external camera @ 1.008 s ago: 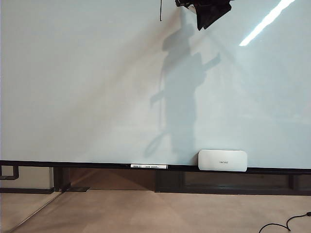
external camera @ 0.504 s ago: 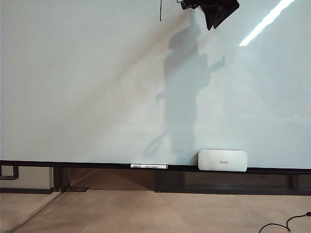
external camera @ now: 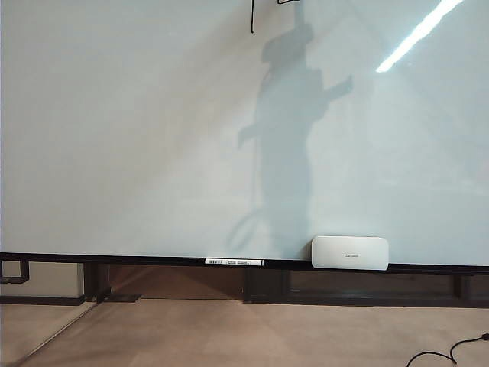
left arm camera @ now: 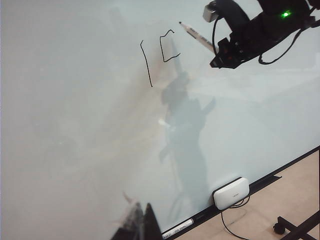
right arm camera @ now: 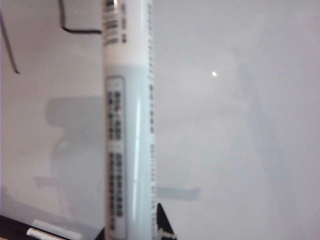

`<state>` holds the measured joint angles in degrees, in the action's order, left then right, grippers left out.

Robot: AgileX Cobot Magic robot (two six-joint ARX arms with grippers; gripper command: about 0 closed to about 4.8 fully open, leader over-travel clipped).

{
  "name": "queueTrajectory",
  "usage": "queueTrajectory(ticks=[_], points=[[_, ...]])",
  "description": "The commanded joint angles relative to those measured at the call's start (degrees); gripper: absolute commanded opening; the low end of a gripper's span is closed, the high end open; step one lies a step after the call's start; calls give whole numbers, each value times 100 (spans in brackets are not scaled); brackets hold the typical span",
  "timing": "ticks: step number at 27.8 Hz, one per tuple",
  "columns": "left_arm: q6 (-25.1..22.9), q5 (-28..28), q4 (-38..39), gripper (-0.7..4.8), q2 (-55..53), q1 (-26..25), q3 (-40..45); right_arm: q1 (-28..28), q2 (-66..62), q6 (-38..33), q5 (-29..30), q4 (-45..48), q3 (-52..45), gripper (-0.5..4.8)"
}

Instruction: Reach to the right to find the marker pen, pick it up, and write the number 19 on the whiteboard.

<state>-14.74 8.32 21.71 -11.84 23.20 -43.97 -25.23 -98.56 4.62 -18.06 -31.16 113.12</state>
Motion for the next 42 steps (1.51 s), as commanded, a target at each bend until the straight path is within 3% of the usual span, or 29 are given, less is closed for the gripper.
queueTrajectory(ticks=[1, 21, 42], points=[[11, -17, -79, -5, 0, 2, -28, 17, -85, 144, 24, 188, 11, -2], [13, -17, -59, -5, 0, 2, -28, 66, -297, 291, 4, 778, 11, -2], [-7, -20, -61, -5, 0, 0, -28, 197, -409, 291, 96, 734, 11, -2]])
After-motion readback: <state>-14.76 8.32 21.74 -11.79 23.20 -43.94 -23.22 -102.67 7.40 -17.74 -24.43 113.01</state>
